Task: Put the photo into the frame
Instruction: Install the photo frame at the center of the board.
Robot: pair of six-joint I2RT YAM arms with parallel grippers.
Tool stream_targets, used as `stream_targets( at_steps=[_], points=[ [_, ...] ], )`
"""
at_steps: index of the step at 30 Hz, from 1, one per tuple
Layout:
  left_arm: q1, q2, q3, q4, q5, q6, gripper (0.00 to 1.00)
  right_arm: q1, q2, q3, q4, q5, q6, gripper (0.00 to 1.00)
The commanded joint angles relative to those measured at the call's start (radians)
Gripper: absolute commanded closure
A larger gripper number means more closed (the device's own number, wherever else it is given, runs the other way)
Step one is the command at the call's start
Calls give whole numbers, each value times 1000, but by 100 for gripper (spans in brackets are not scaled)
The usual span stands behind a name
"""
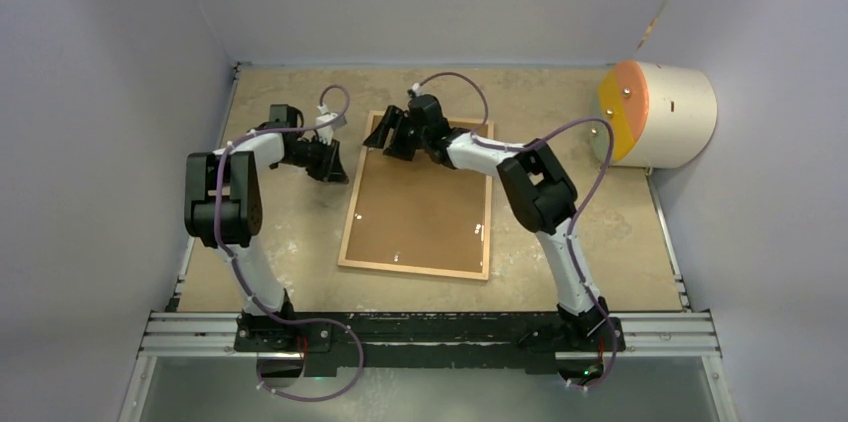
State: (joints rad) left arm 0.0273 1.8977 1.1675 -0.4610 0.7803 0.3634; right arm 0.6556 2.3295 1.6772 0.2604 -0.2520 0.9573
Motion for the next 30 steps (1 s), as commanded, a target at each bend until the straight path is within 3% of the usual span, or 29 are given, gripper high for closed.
stream_targets(
  at_steps=[1,7,14,23,30],
  points=[
    [30,-92,-14,-80,-72,113,84,-93,-244,-102,-63,10,-89,26],
    [-16,-172,-156,-34,-220,240,80,-290,-467,-312,-247,192,-191,3],
    [-74,-251,-263,-24,-296,317,79,-446,-495,-456,-308,276,-229,1],
    [-147,-307,-315,-80,-319,384,78,-422,-329,-385,-222,108,-211,1],
    [-368,-283,-266,-87,-309,306,76,-238,-106,-54,-324,-23,-255,1]
  ],
)
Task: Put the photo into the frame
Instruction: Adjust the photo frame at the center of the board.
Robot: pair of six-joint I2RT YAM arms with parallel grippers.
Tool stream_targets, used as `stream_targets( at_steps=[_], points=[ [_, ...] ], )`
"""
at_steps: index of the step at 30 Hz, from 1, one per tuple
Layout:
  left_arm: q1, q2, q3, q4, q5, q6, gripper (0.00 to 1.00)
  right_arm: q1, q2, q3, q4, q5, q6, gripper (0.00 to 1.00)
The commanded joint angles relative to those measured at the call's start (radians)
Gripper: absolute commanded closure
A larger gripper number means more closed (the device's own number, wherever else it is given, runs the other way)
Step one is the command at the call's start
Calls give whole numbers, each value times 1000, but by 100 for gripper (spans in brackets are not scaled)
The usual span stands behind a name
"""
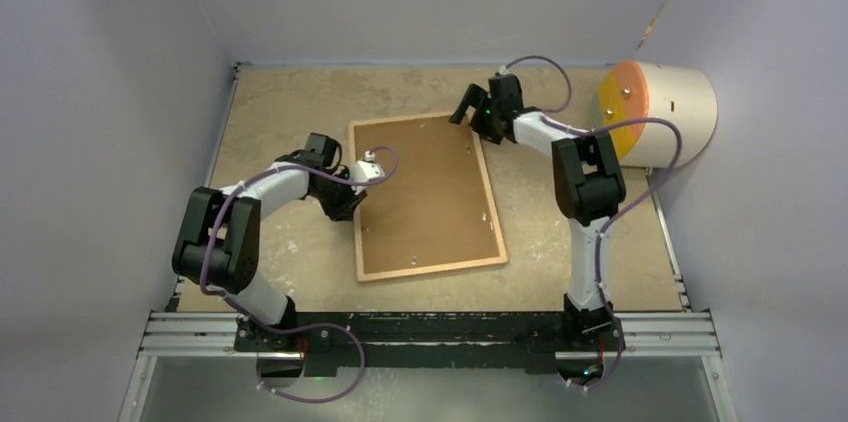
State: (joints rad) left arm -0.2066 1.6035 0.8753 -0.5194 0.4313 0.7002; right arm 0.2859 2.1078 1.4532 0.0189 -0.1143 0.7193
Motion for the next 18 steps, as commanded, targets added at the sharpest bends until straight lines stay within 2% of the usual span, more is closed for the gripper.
stream_targets(
  at_steps=[1,4,6,8,10,15,18],
  points=[
    [-167,15,35,-32,41,-39,74,164,155,230,-95,-186,-21,1],
    [-230,19,75,-65,64,-51,62,256,290,471,-184,-226,-41,1],
    [-237,10,105,-118,102,-44,44,295,364,618,-251,-253,-65,1],
    [-237,-20,121,-176,121,-19,29,308,401,709,-293,-267,-78,1],
    [-235,-69,128,-227,118,13,19,302,385,732,-322,-240,-100,1],
    [-200,-175,178,-383,114,123,13,211,220,622,-282,-113,-123,1],
    [-114,-172,273,-460,146,180,12,133,100,515,-275,-60,-119,1]
  ],
)
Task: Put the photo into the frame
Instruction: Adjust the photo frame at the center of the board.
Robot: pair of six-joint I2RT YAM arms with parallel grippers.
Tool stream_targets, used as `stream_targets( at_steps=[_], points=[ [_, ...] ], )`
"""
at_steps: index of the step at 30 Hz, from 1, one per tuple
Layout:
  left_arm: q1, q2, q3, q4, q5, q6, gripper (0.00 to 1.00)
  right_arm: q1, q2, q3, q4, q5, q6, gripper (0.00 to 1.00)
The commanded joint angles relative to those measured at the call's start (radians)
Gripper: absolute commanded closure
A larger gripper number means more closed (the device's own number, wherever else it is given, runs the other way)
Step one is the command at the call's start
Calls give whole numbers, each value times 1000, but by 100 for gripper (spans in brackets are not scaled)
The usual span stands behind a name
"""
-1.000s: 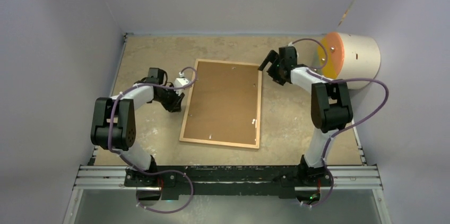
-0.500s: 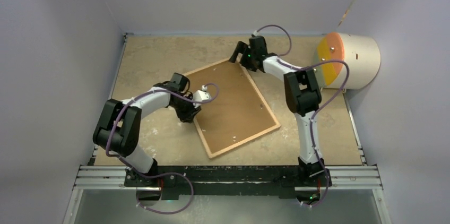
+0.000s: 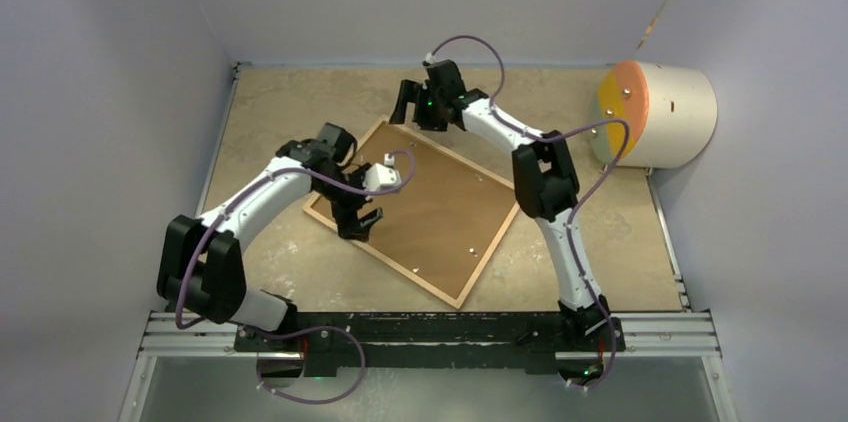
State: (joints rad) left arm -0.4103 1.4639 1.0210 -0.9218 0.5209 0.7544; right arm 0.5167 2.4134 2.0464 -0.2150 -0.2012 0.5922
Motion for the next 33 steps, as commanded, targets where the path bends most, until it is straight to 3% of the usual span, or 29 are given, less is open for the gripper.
stream_targets(
  at_steps=[1,5,8,11,16,21,26,33],
  points=[
    [137,-20,166,-62,62,135,12,-114,-251,-122,-49,54,9,1],
    [285,88,279,93,-29,45,15,-143,-426,-328,-89,131,32,1],
    [381,252,385,189,-88,-67,22,-147,-608,-549,-84,152,49,1],
    [471,380,476,213,-55,-138,30,-159,-786,-805,-79,146,59,1],
    [496,447,450,312,-77,-162,38,-184,-1061,-1114,-103,95,82,1],
    [496,457,369,367,-95,-152,42,-196,-1224,-1301,-160,65,104,1],
    [495,422,257,369,-48,-123,43,-202,-1260,-1425,-92,7,136,1],
    [465,354,90,339,-18,-37,45,-212,-1092,-1402,77,-66,96,1]
  ],
)
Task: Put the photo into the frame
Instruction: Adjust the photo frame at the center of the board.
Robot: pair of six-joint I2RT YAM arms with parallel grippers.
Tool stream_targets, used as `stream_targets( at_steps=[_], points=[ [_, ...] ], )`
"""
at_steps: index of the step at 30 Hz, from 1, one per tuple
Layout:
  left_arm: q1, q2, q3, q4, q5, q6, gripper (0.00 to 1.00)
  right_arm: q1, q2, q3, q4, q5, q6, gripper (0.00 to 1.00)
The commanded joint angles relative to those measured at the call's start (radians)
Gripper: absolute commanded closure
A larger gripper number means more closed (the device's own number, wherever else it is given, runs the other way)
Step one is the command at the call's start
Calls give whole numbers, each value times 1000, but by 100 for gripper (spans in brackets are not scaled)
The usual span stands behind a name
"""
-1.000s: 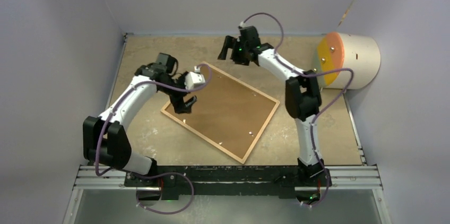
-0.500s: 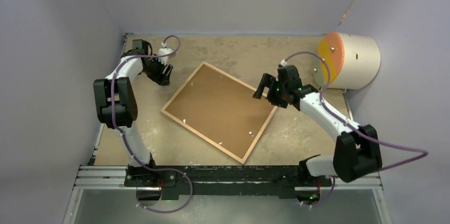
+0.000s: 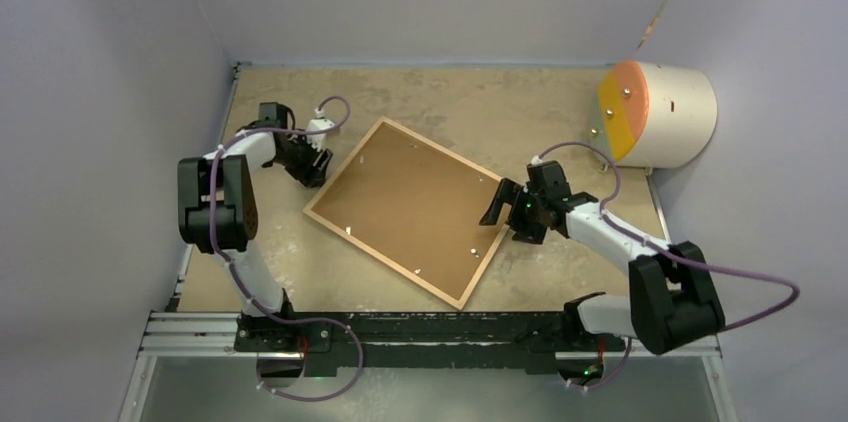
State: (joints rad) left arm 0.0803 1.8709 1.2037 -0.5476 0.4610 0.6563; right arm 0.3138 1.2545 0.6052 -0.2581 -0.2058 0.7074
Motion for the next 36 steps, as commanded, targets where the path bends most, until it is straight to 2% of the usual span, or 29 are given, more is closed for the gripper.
stream_targets(
  at_steps=[1,7,12,17,21,24,28,36],
  points=[
    [-33,-66,-119,-45,43,79,46,-10,87,68,124,-61,-38,1],
    [-72,-167,-238,-162,55,216,46,-12,227,255,102,-71,-99,1],
    [-73,-246,-269,-318,80,339,45,-12,321,359,58,-87,-124,1],
    [-61,-316,-239,-427,113,412,42,-13,334,454,-34,43,-141,1],
    [-11,-291,-160,-388,163,307,42,-12,278,492,21,83,-131,3],
    [9,-219,-108,-347,209,180,43,28,278,495,119,3,-71,8],
    [30,-134,-95,-233,191,24,57,152,359,542,192,-37,-33,12],
    [84,-22,-93,-230,290,0,77,339,649,742,314,-122,47,22]
  ],
)
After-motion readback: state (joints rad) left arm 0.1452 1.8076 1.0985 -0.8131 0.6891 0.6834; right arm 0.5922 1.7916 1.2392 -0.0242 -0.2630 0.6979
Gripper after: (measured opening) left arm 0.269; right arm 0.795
